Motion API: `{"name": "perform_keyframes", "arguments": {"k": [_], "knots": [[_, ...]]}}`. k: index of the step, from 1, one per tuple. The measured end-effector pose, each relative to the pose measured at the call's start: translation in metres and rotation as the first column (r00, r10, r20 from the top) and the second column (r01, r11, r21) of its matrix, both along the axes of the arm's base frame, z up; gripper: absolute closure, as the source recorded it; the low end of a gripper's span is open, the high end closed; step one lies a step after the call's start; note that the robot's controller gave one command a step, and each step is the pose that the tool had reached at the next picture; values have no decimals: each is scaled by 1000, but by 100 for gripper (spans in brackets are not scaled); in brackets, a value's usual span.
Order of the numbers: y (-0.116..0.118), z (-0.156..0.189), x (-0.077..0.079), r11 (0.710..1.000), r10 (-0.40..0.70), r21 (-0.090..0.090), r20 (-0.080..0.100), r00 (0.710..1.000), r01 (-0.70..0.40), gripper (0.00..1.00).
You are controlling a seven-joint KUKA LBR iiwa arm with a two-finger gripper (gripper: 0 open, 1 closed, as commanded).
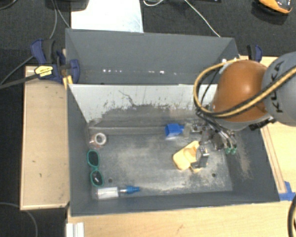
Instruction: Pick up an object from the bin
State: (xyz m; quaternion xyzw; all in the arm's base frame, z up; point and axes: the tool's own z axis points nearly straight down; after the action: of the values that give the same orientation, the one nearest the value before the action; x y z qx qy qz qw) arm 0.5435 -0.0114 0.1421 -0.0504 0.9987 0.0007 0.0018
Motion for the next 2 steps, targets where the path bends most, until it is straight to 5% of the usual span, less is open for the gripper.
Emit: {"name": "perform_keyframes", "arguments": {"k": [1,2], "knots": [[0,0,0,1000,-1,0,0,1000,1,0],[-76,-72,-16,943,332,-1,2,943,-332,100]]}}
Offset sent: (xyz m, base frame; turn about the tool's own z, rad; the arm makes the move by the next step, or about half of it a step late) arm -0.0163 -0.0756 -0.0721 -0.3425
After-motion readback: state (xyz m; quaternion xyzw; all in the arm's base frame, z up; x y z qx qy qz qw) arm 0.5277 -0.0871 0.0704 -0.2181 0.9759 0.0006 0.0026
